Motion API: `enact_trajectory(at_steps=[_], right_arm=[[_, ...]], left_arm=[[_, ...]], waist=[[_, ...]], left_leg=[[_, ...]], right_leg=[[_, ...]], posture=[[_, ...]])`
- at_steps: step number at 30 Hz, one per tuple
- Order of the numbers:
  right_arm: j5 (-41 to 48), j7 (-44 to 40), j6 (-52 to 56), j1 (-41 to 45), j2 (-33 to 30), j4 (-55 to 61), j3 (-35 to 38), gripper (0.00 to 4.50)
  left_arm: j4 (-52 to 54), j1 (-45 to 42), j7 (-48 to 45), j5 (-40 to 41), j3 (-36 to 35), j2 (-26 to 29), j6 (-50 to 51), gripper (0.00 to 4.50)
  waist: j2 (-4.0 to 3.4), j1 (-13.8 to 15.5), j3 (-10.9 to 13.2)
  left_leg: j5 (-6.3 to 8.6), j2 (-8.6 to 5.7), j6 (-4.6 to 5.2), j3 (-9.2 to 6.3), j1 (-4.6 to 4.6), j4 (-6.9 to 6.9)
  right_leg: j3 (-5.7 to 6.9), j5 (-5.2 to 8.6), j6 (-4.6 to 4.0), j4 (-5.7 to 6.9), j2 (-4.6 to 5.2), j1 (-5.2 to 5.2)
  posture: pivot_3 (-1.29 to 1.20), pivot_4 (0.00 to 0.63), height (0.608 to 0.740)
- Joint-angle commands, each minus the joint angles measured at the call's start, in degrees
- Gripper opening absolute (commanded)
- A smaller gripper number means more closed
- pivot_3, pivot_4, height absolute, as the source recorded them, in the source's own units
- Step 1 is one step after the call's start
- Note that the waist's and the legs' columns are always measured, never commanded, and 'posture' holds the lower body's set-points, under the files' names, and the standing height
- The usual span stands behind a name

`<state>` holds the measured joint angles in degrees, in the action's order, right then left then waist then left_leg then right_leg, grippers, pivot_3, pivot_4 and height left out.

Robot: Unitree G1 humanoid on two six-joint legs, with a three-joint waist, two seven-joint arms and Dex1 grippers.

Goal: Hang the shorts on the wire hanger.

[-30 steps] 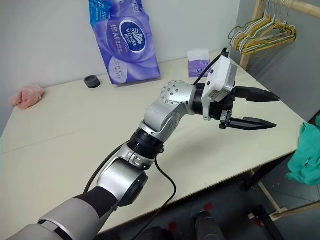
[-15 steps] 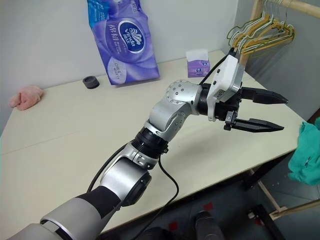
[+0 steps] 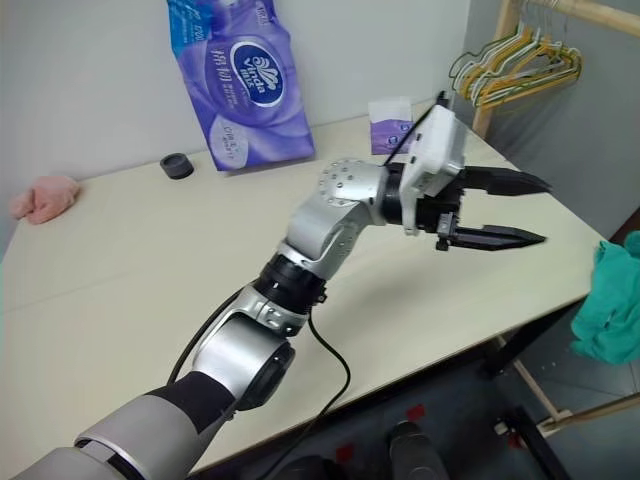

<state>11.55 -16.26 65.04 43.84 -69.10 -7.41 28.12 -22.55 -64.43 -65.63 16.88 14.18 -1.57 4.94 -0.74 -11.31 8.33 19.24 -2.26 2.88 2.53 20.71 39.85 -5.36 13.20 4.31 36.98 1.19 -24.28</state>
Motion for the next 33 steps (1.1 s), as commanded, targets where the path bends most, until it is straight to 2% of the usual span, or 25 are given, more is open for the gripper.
enact_trajectory(at_steps=[1,4,8,9,11,15,18,21,26,33], right_arm=[[2.6,-3.4,-4.8,-6.4,4.7,15.8,-0.2,4.44],[4.3,-3.2,-6.7,-11.3,12.1,25.2,-0.8,4.44],[4.4,-3.0,-17.8,-19.0,25.1,35.7,-10.1,4.44],[5.0,-2.2,-19.4,-19.4,28.9,36.3,-11.1,4.44],[4.2,-1.2,-24.2,-21.2,35.1,36.9,-14.9,4.44],[1.4,-1.0,-33.6,-24.6,42.3,34.4,-21.3,4.44],[3.3,-3.4,-37.9,-27.6,47.1,31.4,-24.3,4.44],[1.6,-3.1,-42.0,-28.0,49.3,27.3,-25.5,4.44],[-1.0,-1.5,-48.7,-26.8,53.8,18.2,-27.4,4.44],[-3.0,-0.7,-54.8,-24.4,57.3,8.8,-28.0,4.44]], left_arm=[[4.9,4.1,5.7,-3.4,-0.6,3.3,2.2,2.81],[9.9,9.9,10.8,-6.1,-0.6,6.7,5.8,2.81],[14.2,20.3,25.9,-13.3,-3.5,11.3,10.6,2.81],[14.4,21.7,29.1,-15.1,-4.2,12.0,10.7,2.81],[14.7,24.2,38.8,-15.7,-9.2,11.0,14.3,2.81],[15.9,29.5,52.0,-14.5,-17.5,8.0,15.9,2.81],[20.2,36.4,62.1,-18.8,-20.4,6.9,15.8,2.81],[23.8,40.9,64.0,-21.4,-18.8,7.8,12.2,2.81],[26.2,45.2,65.4,-20.3,-20.1,7.9,11.9,2.81],[26.6,47.5,67.9,-19.8,-22.3,7.9,11.0,2.81]], waist=[[0.01,-0.3,0.0],[0.00,-0.2,0.0],[0.06,0.2,-0.3],[0.33,0.2,-0.3],[0.43,0.9,-0.3],[0.95,3.6,-0.6],[1.45,6.0,-1.1],[1.52,8.5,-1.1],[1.75,12.4,-1.2],[1.78,13.2,-1.3]], left_leg=[[0.00,0.02,0.00,0.01,-0.03,0.03],[-0.03,0.03,-0.04,-0.06,-0.05,0.12],[-0.06,0.03,-0.10,-0.16,-0.18,0.16],[-0.08,0.05,-0.13,-0.17,-0.18,0.17],[-0.19,0.04,-0.31,-0.26,-0.08,0.21],[-0.22,0.01,-0.34,-0.36,0.07,0.24],[-0.27,0.05,-0.48,-0.48,0.11,0.12],[-0.28,-0.03,-0.51,-0.52,0.23,0.12],[-0.35,-0.11,-0.58,-0.81,0.24,0.17],[-0.49,-0.10,-0.75,-1.48,0.18,0.15]], right_leg=[[-0.02,-0.03,0.04,0.05,-0.01,0.00],[0.03,-0.12,0.14,0.16,-0.01,0.02],[0.08,-0.23,0.18,0.16,0.03,0.02],[0.08,-0.24,0.16,0.20,0.02,0.01],[0.16,-0.59,-0.26,0.15,0.04,-0.09],[0.37,-0.90,-0.36,0.05,0.16,-0.21],[0.54,-0.86,-0.47,0.01,0.19,-0.30],[0.69,-0.87,-0.49,-0.03,0.33,-0.38],[1.41,-0.95,-0.71,-0.09,0.57,-0.20],[1.84,-0.91,-1.13,0.02,0.54,-0.01]], posture=[[-0.25,0.122,0.740],[-0.22,0.115,0.740],[-0.17,0.105,0.740],[-0.16,0.102,0.740],[-0.13,0.095,0.740],[-0.06,0.092,0.740],[0.00,0.090,0.740],[0.02,0.091,0.740],[0.11,0.090,0.740],[0.17,0.089,0.740]])
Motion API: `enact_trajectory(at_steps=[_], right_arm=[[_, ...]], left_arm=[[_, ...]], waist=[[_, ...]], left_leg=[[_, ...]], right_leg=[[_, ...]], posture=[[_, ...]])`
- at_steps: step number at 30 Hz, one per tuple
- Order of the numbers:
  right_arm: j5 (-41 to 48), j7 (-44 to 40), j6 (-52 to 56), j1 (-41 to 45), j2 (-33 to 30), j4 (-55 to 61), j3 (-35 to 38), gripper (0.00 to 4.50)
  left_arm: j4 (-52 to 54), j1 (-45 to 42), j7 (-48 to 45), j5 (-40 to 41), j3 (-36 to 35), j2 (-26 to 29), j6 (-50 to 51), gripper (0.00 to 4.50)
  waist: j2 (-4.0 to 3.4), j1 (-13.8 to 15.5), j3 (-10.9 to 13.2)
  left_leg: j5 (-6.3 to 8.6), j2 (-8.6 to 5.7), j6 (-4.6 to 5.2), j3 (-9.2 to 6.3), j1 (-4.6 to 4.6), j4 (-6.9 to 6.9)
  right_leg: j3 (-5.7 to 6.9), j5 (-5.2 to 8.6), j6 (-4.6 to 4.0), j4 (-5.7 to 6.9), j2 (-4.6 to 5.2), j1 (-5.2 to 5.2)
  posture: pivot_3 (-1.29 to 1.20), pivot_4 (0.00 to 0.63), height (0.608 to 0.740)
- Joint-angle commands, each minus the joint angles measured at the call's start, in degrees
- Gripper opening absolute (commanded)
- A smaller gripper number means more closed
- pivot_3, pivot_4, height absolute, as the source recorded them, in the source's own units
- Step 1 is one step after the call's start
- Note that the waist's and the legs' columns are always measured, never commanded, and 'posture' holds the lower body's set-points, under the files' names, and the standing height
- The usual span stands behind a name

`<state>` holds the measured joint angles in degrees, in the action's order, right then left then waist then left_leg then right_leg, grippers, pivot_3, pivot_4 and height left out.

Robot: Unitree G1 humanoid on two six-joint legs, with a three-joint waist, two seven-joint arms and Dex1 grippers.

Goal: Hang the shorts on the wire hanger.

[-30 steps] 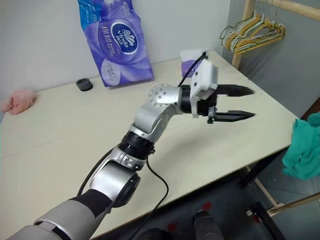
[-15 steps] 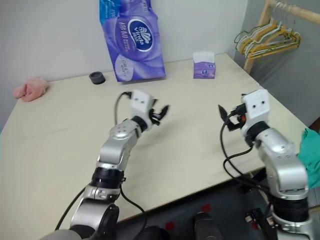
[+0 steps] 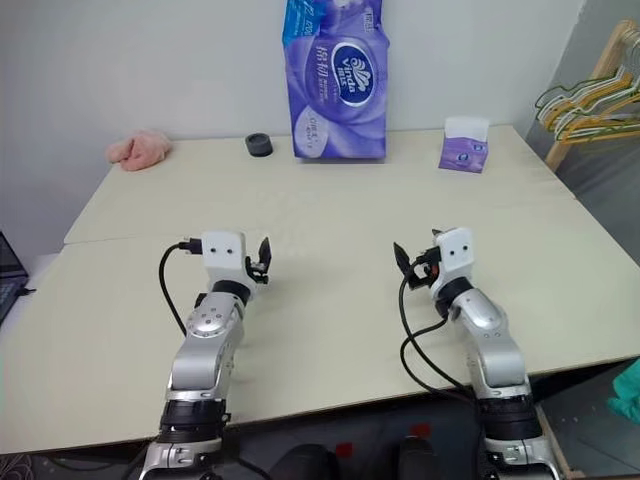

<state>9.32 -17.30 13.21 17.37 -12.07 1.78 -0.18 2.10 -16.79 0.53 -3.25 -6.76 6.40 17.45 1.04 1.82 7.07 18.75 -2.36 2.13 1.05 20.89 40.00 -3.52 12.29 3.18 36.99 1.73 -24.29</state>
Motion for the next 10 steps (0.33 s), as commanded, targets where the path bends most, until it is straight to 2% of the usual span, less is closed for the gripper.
enact_trajectory(at_steps=[1,10], right_arm=[[-0.7,0.4,-3.0,2.3,0.5,-0.9,0.4,4.44],[-1.3,0.0,-3.4,3.3,0.9,-2.5,0.4,4.44]], left_arm=[[2.1,0.1,2.3,0.2,-1.7,-0.1,-1.7,2.81],[2.2,0.5,4.1,0.4,-1.9,-0.3,-3.3,2.81]], waist=[[0.00,0.1,0.0],[0.00,1.3,0.0]], left_leg=[[-0.10,0.00,-0.18,-0.11,0.01,-0.02],[-0.27,0.04,-0.47,-1.09,0.07,-0.10]], right_leg=[[0.08,0.01,-0.04,0.01,-0.01,0.00],[1.06,0.13,-0.52,0.12,-0.06,0.19]], posture=[[0.18,0.086,0.740],[0.20,0.090,0.740]])
